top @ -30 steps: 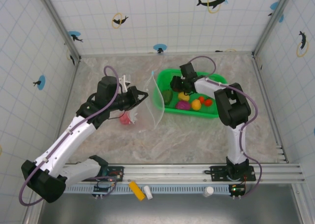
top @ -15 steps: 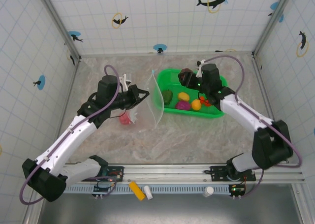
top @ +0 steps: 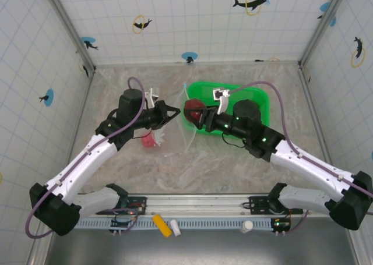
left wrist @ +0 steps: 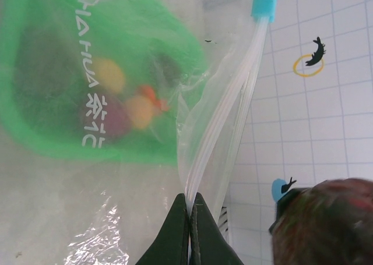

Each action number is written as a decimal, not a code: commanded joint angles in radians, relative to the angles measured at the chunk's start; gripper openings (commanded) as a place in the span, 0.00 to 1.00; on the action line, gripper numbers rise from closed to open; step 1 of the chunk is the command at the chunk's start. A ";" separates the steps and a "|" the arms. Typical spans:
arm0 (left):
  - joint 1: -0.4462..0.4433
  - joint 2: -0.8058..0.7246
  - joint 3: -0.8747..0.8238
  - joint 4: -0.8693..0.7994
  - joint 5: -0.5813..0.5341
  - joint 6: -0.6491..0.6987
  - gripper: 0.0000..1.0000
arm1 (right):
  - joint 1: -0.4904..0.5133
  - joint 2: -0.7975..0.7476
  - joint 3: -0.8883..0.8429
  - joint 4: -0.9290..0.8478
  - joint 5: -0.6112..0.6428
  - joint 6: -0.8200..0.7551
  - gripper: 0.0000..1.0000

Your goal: Place the food in the zip-top bag and seal the zipper

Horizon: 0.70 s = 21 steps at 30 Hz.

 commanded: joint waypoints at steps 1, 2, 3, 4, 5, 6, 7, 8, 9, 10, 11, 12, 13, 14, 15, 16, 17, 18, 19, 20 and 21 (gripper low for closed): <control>0.006 -0.013 -0.003 0.031 0.020 -0.015 0.00 | 0.043 0.036 0.043 -0.017 0.095 0.015 0.65; 0.005 -0.018 0.000 0.029 0.024 -0.018 0.00 | 0.055 0.053 0.052 -0.024 0.113 0.017 0.65; 0.005 -0.023 0.002 0.025 0.032 -0.019 0.00 | 0.067 0.067 0.062 -0.028 0.124 0.016 0.65; 0.006 -0.029 0.002 0.024 0.037 -0.019 0.00 | 0.079 0.086 0.079 -0.054 0.145 0.007 0.65; 0.006 -0.036 0.000 0.023 0.044 -0.022 0.00 | 0.094 0.107 0.105 -0.099 0.191 -0.005 0.65; 0.006 -0.042 -0.003 0.021 0.052 -0.025 0.00 | 0.109 0.126 0.132 -0.146 0.247 -0.021 0.65; 0.005 -0.048 -0.004 0.017 0.062 -0.026 0.00 | 0.125 0.146 0.167 -0.201 0.307 -0.043 0.66; 0.006 -0.054 -0.004 0.014 0.074 -0.028 0.00 | 0.137 0.164 0.202 -0.258 0.374 -0.050 0.67; 0.006 -0.058 -0.003 0.011 0.087 -0.031 0.00 | 0.140 0.176 0.226 -0.299 0.415 -0.051 0.68; 0.006 -0.059 0.004 0.004 0.094 -0.031 0.00 | 0.140 0.185 0.241 -0.321 0.439 -0.055 0.69; 0.006 -0.058 0.018 -0.013 0.097 -0.022 0.00 | 0.139 0.194 0.259 -0.358 0.467 -0.053 0.70; 0.006 -0.054 0.037 -0.029 0.097 -0.012 0.00 | 0.136 0.204 0.276 -0.387 0.493 -0.049 0.71; 0.006 -0.046 0.060 -0.051 0.097 0.001 0.00 | 0.135 0.215 0.298 -0.415 0.504 -0.056 0.72; 0.005 -0.035 0.087 -0.072 0.093 0.015 0.00 | 0.136 0.226 0.315 -0.440 0.518 -0.061 0.73; 0.005 -0.028 0.109 -0.091 0.085 0.027 0.00 | 0.136 0.234 0.328 -0.457 0.526 -0.064 0.74; 0.005 -0.022 0.122 -0.099 0.079 0.033 0.00 | 0.136 0.240 0.333 -0.460 0.523 -0.070 0.75; 0.006 -0.019 0.127 -0.100 0.072 0.034 0.00 | 0.136 0.245 0.336 -0.462 0.522 -0.074 0.75; 0.006 -0.015 0.128 -0.096 0.067 0.032 0.00 | 0.137 0.248 0.339 -0.463 0.528 -0.077 0.76; 0.006 -0.012 0.129 -0.091 0.067 0.029 0.00 | 0.138 0.248 0.340 -0.466 0.530 -0.082 0.76; 0.005 -0.008 0.134 -0.087 0.062 0.030 0.00 | 0.137 0.249 0.342 -0.471 0.535 -0.091 0.77; 0.005 0.000 0.141 -0.088 0.059 0.031 0.00 | 0.138 0.247 0.344 -0.475 0.540 -0.099 0.79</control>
